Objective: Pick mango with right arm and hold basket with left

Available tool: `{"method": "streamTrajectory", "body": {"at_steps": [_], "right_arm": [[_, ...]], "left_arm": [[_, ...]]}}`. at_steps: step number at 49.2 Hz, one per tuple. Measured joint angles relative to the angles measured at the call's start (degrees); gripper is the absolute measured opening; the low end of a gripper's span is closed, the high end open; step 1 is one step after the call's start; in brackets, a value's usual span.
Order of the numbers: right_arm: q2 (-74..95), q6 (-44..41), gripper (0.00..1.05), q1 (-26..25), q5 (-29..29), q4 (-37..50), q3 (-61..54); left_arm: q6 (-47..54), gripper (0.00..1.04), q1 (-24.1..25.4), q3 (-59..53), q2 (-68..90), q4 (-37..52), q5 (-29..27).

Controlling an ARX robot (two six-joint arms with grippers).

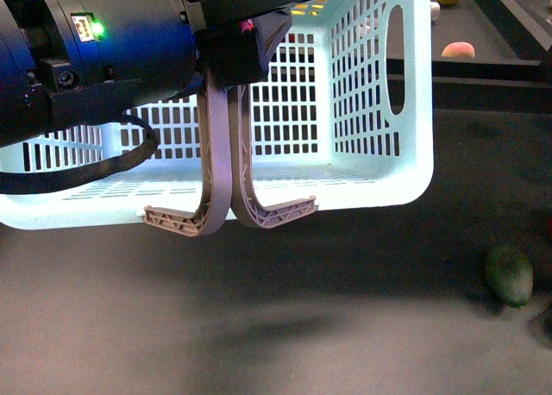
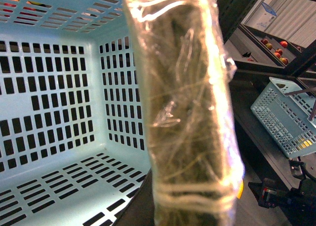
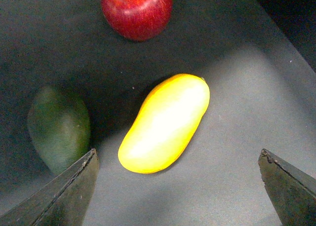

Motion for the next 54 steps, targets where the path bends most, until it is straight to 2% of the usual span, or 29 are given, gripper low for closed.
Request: {"method": "streamTrajectory", "body": {"at_steps": [16,33,54], "right_arm": [[9.6,2.0,0.97,-0.1,1.7,-3.7,9.7],[15.5,3.2,0.97,2.2,3.3,-6.5,17.3],[19.9,4.3,0.97,3.4,4.0,-8.1,21.0]], "left_arm": [[0.0,0.08,0.0,0.0,0.0,0.0,0.0],[0.0,0.08,0.0,0.0,0.0,0.0,0.0],[0.0,0.08,0.0,0.0,0.0,0.0,0.0]]}}
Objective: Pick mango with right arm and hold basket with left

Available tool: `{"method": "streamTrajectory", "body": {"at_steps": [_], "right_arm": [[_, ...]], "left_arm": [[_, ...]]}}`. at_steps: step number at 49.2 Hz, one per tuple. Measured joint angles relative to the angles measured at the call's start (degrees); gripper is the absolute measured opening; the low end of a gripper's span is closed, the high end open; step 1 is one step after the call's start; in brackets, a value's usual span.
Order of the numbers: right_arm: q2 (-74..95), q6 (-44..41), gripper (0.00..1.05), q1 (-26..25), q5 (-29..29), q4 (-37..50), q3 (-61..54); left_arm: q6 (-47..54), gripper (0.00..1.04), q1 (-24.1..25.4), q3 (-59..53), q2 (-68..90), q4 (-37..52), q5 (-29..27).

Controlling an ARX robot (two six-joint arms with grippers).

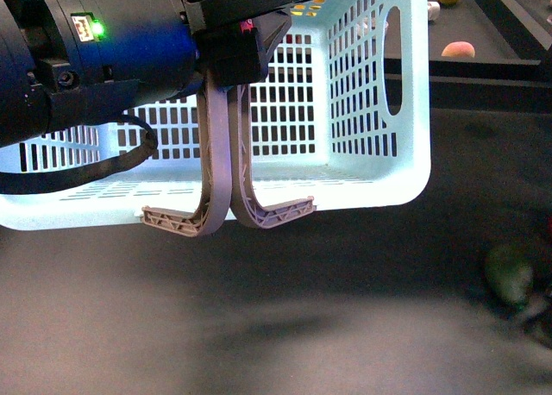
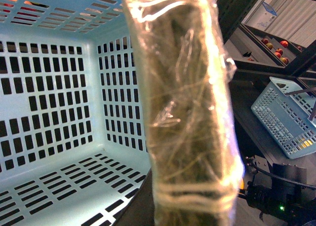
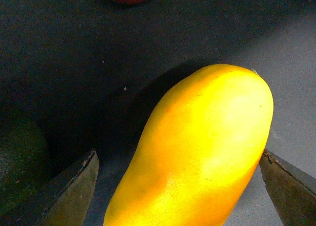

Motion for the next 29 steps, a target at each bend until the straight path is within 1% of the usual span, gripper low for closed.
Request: {"method": "streamTrajectory", "body": {"at_steps": [15,18,23,27,29], "right_arm": [[2.2,0.0,0.96,-1.1,0.2,-0.7,1.7],[2.4,0.0,0.87,-1.3,0.3,-0.7,1.7],[2.4,0.0,0.77,-1.5,0.4,-0.8,1.7],[2.3,0.0,0.64,-1.8,0.1,-0.7,1.6],[2.1,0.0,0.62,-1.9,-0.2,-0.7,1.3]], "left_arm": [[0.0,0.08,0.0,0.0,0.0,0.0,0.0],[0.0,0.08,0.0,0.0,0.0,0.0,0.0],[0.0,0.08,0.0,0.0,0.0,0.0,0.0],[0.0,0.08,0.0,0.0,0.0,0.0,0.0],[0.0,0.08,0.0,0.0,0.0,0.0,0.0]]}}
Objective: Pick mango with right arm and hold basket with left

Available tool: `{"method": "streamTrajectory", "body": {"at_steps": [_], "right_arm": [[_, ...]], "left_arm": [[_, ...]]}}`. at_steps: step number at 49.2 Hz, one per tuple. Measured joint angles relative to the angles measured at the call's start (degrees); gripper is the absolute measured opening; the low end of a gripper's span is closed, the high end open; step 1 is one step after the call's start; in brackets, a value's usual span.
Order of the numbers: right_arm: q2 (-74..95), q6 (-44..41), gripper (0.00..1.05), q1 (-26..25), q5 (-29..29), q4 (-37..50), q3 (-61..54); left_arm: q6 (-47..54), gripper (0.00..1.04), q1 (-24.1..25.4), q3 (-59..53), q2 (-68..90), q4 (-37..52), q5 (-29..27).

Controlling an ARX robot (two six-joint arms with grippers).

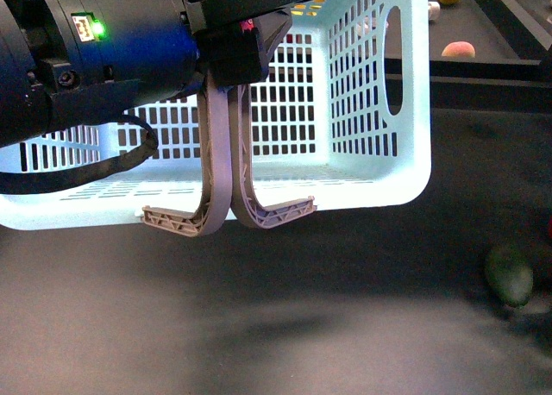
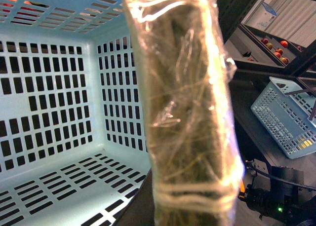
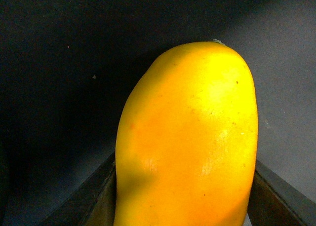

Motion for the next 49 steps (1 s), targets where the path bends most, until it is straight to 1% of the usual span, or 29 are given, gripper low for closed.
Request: {"method": "streamTrajectory", "body": {"at_steps": [4,16,22,27,30,34,39,42,49], "right_arm": [[-1.2,0.1,0.6,-0.2,-0.9,0.0,-1.4],[-9.6,0.3,0.59,-0.5,-5.1,0.0,-7.0],[-17.7,0.8,0.59,0.2,-9.0,-1.5,-10.7],[-24.6,1.2,0.59,1.8,-12.0,-3.0,-13.3],[-31.2,1.1,0.59,4.0,-14.9,-5.1,-15.5],[-38.2,1.1,0.59,7.1,-17.0,-7.4,-17.4],[-49.4,1.2,0.59,13.2,-19.1,-12.2,-18.5],[-56.5,1.7,0.59,17.9,-21.3,-15.1,-18.6],[-64.1,2.6,0.59,25.0,-23.1,-17.9,-18.1]], "left_arm": [[0.0,0.08,0.0,0.0,0.0,0.0,0.0],[0.0,0.08,0.0,0.0,0.0,0.0,0.0],[0.0,0.08,0.0,0.0,0.0,0.0,0.0],[0.0,0.08,0.0,0.0,0.0,0.0,0.0],[0.0,0.08,0.0,0.0,0.0,0.0,0.0],[0.0,0.08,0.0,0.0,0.0,0.0,0.0],[0.0,0.08,0.0,0.0,0.0,0.0,0.0],[0.0,0.08,0.0,0.0,0.0,0.0,0.0],[0.0,0.08,0.0,0.0,0.0,0.0,0.0]]}}
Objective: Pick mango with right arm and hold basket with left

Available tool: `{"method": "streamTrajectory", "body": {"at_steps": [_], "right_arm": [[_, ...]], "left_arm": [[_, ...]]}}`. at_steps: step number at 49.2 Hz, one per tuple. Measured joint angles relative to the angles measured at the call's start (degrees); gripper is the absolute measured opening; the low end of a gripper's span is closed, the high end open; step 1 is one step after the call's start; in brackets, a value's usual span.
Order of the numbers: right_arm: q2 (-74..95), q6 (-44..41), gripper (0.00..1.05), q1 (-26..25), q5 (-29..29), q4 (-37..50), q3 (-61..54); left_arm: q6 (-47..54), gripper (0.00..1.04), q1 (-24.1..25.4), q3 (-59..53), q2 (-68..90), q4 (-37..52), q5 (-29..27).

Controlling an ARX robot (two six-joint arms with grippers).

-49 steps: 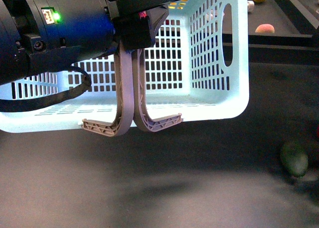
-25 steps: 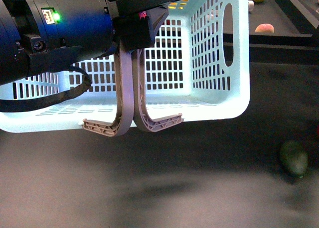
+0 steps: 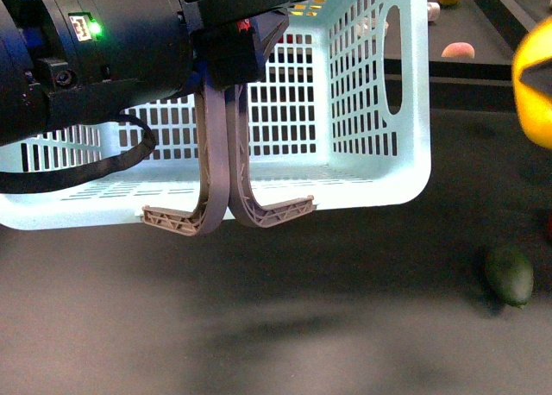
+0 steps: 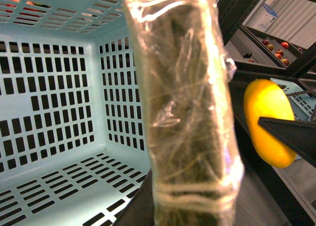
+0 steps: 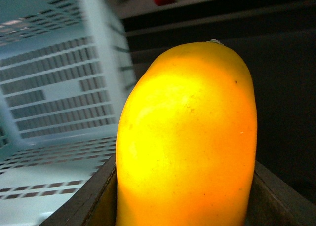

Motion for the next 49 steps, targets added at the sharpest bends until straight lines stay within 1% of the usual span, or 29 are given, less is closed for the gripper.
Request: {"method": "streamTrajectory", "body": {"at_steps": [10,18,24,31,41,46,49], "right_arm": [[-2.4,0.0,0.59,12.5,2.3,-4.1,4.1],[0.2,0.0,0.59,16.8,4.0,-4.9,8.0],[3.7,0.0,0.59,18.1,6.4,-5.4,11.6],[8.0,0.8,0.59,18.4,8.9,-5.3,14.9],[12.9,1.6,0.59,18.4,10.5,-4.5,17.7],[15.7,2.5,0.75,18.7,11.2,-2.8,19.1],[16.6,3.1,0.82,18.7,11.6,-2.2,19.8]], "left_arm": [[0.0,0.08,0.0,0.0,0.0,0.0,0.0],[0.0,0.08,0.0,0.0,0.0,0.0,0.0],[0.0,0.08,0.0,0.0,0.0,0.0,0.1],[0.0,0.08,0.0,0.0,0.0,0.0,0.0],[0.0,0.08,0.0,0.0,0.0,0.0,0.0],[0.0,0.08,0.0,0.0,0.0,0.0,0.0],[0.0,0.08,0.0,0.0,0.0,0.0,0.0]]}}
